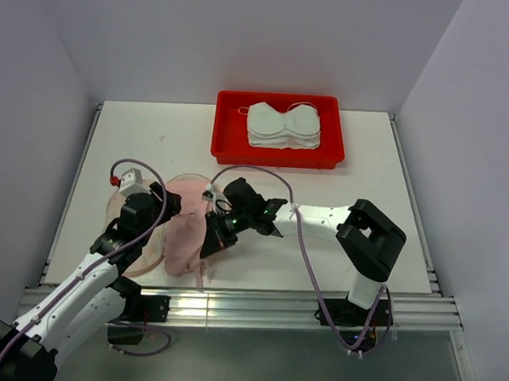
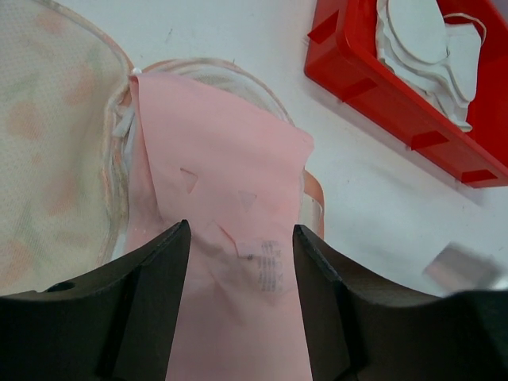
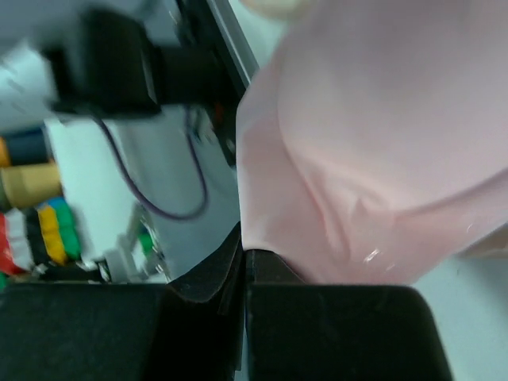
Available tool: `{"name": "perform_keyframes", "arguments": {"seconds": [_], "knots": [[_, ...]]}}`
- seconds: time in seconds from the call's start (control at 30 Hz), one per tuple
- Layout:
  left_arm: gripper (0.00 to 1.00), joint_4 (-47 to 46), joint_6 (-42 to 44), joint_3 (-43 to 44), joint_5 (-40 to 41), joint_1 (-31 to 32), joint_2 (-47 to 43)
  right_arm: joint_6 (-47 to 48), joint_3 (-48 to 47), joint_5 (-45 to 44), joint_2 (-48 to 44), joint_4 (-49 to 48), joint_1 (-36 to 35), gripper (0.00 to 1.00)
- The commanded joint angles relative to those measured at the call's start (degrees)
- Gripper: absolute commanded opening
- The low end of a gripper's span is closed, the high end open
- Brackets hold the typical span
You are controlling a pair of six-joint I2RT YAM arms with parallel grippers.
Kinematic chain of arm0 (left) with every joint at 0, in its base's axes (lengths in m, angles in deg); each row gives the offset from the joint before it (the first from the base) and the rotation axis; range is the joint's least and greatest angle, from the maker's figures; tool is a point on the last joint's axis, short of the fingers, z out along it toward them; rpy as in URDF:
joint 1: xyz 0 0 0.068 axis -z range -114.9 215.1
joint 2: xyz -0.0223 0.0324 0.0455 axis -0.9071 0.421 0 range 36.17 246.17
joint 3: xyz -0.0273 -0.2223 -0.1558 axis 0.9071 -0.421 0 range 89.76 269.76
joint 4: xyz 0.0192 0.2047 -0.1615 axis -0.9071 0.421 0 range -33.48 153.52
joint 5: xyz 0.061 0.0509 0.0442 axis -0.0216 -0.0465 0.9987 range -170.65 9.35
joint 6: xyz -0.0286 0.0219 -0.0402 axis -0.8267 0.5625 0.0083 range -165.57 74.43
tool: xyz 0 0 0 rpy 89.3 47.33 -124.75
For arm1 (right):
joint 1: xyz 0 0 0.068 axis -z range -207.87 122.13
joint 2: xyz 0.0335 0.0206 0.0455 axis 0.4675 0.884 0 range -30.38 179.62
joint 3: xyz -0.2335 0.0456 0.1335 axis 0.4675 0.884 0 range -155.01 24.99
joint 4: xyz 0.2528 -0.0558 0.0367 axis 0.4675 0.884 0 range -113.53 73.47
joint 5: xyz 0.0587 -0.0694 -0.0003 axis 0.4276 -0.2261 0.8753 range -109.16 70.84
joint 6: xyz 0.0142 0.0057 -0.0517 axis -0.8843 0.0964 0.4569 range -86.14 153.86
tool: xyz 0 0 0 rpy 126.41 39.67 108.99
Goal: Place the bra in the laundry bag and zip it closed
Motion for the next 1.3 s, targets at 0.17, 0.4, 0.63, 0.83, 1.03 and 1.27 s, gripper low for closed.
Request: {"name": "perform_keyframes", "arguments": {"seconds": [0.17, 0.4, 0.63, 0.83, 1.03, 1.27], "knots": [[0.61, 15.97, -1.67, 5.29, -9.00, -0.15, -8.55, -16.39, -1.07, 0.08, 4.25, -22.63, 5.47, 0.01], [0.57, 22.84, -4.48, 7.22, -18.06, 0.73, -10.49, -26.86, -0.80, -2.47, 9.78, -33.71, 6.70, 0.11], [0.59, 33.92, -2.81, 14.70, -23.67, 0.91, -8.83, -27.74, 3.67, -6.42, 8.74, -36.00, 6.96, 0.27], [0.55, 37.35, -5.63, 11.19, -29.84, 0.91, -9.97, -28.54, 7.98, -8.10, 7.42, -39.44, 6.87, 0.39], [0.56, 36.13, -2.82, 14.68, -23.35, 1.00, -9.53, -9.76, 7.54, -15.44, -4.78, -21.80, 4.95, 0.49], [0.55, 32.96, 2.89, 16.02, -19.29, 1.00, -6.54, 11.85, 13.17, -23.21, -17.01, -2.54, -4.45, 0.44]]}}
